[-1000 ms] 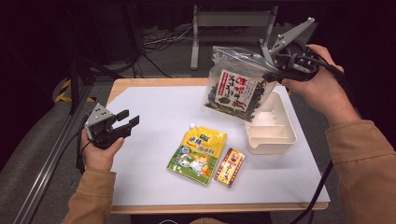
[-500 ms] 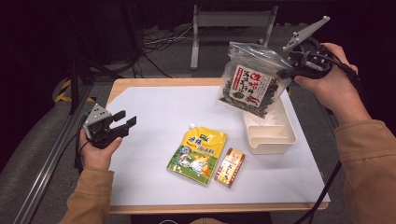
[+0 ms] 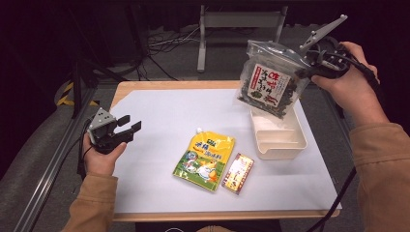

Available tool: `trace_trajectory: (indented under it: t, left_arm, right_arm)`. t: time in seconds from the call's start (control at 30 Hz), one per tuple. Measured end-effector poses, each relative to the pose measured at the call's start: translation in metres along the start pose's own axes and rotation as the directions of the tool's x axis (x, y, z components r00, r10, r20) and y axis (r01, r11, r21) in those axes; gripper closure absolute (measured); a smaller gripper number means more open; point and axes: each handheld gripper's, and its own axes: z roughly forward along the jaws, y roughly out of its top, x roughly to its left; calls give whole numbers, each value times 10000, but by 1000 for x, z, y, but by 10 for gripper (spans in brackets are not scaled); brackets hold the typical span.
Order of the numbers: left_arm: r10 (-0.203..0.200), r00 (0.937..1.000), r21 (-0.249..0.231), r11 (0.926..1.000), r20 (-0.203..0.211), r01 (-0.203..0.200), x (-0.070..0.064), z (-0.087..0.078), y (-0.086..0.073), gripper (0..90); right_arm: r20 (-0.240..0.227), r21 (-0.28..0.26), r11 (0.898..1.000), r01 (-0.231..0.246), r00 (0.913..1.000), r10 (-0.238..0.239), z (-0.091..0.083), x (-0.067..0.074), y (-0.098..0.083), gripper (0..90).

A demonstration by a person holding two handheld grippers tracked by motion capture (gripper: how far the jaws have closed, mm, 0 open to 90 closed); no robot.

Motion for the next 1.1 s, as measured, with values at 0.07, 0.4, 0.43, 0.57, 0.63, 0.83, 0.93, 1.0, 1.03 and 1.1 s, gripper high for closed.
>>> trace_trajectory:
  t: [0.07, 0.4, 0.43, 0.57, 0.63, 0.83, 0.93, 1.0, 1.03, 1.1]
  left_arm:
    - [8, 10000, 6, 10000, -1, -8, 0, 0, 0, 493]
    - [25, 10000, 70, 10000, 10, -25, -1, 2, 0, 494]
    - [22, 10000, 76, 10000, -2, -22, -1, 2, 0, 494]
    - [11, 10000, 83, 10000, 17, -11, -1, 2, 0, 494]
    - [19, 10000, 78, 10000, 22, -19, -2, 2, 0, 493]
    - [69, 10000, 111, 9999, 32, -70, -2, 3, 0, 492]
    - [54, 10000, 94, 9999, 26, -54, -2, 3, 0, 492]
    - [77, 10000, 115, 9999, 36, -78, -3, 3, 0, 492]
    - [74, 10000, 117, 9999, 37, -74, -3, 3, 0, 492]
    - [75, 10000, 125, 9999, 37, -75, -3, 3, 0, 492]
  right_arm:
    - [118, 123, 9999, -20, 9999, 19, 1, -1, 0, 837]
    - [471, 586, 9980, -245, 9987, 218, 8, -9, -3, 837]
    - [529, 618, 9977, -277, 9983, 245, 8, -10, -3, 837]
    - [685, 809, 9959, -396, 9971, 341, 10, -11, -5, 836]
    - [764, 911, 9951, -375, 9966, 305, 11, -11, -6, 836]
    - [885, 1116, 9930, -396, 9956, 298, 13, -12, -6, 836]
    - [891, 1169, 9922, -435, 9955, 332, 15, -13, -6, 836]
    - [905, 1254, 9911, -454, 9953, 342, 17, -13, -5, 836]
    - [886, 1320, 9902, -465, 9955, 349, 18, -13, -5, 837]
    - [869, 1382, 9890, -519, 9954, 401, 20, -13, -5, 836]
